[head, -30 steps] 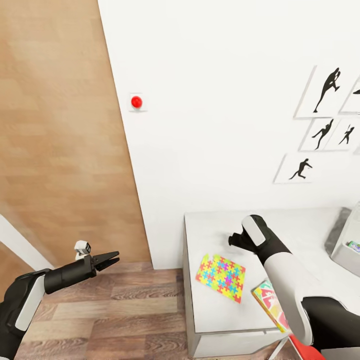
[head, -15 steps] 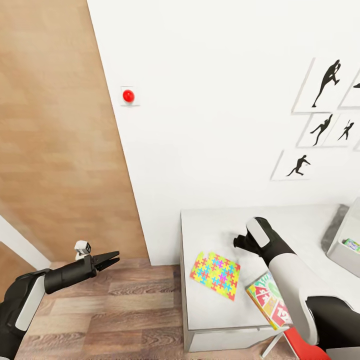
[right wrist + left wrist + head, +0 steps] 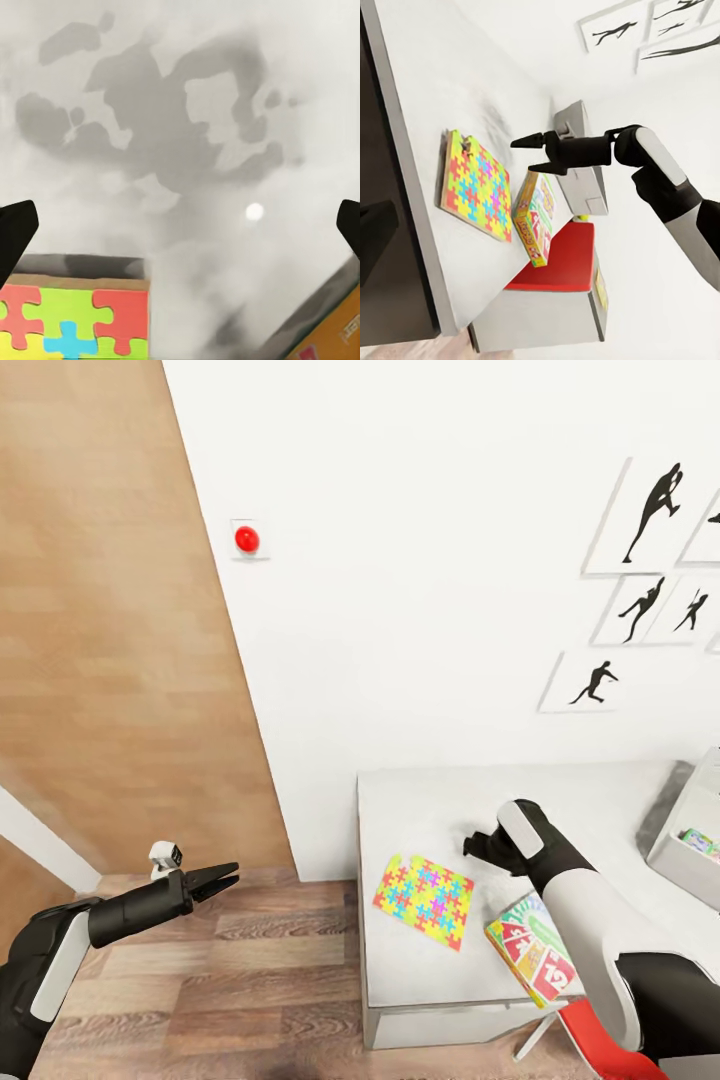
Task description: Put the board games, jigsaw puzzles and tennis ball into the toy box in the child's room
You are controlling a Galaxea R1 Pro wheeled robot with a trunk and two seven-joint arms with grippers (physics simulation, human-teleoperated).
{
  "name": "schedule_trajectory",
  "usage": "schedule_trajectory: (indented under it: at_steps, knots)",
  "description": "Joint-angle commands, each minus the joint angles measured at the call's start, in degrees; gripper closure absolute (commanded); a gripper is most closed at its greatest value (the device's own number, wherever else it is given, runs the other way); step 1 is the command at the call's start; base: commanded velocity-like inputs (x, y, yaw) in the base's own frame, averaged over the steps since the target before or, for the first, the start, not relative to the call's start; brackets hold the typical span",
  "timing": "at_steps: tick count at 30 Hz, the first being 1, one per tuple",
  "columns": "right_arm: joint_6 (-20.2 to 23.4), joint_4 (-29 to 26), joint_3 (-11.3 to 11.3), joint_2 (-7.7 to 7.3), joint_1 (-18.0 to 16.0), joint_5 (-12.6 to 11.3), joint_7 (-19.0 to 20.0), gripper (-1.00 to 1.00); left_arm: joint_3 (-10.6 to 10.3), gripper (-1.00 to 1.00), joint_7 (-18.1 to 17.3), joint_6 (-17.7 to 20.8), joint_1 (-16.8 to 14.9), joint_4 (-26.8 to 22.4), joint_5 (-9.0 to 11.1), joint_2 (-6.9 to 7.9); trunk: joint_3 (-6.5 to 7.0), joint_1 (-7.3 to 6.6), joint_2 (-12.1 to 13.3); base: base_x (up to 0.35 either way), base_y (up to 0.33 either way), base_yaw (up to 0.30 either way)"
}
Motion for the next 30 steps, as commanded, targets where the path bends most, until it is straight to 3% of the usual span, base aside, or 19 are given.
schedule_trajectory:
  at_steps: [1,14,30]
  knots:
    - [0.12,-0.06,0.17,-0.04,-0.03,-0.58,-0.24,-1.0,0.01,-1.0,-0.08,0.36,-0.04,-0.01,0.1,0.02,-0.15,0.03,-0.11,-0.036,-0.036,0.0]
    - [0.1,0.01,0.2,-0.04,-0.02,-0.51,0.71,-1.0,0.01,-1.0,-0.08,0.37,-0.04,-0.01,0.1,0.04,-0.3,0.03,-0.11,-0.016,-0.002,0.0]
    - [0.11,0.06,0.14,-0.08,-0.02,-0.48,0.76,-1.0,-0.01,-1.0,-0.08,0.37,-0.04,-0.01,0.09,0.04,-0.31,0.03,-0.11,-0.067,0.093,0.0]
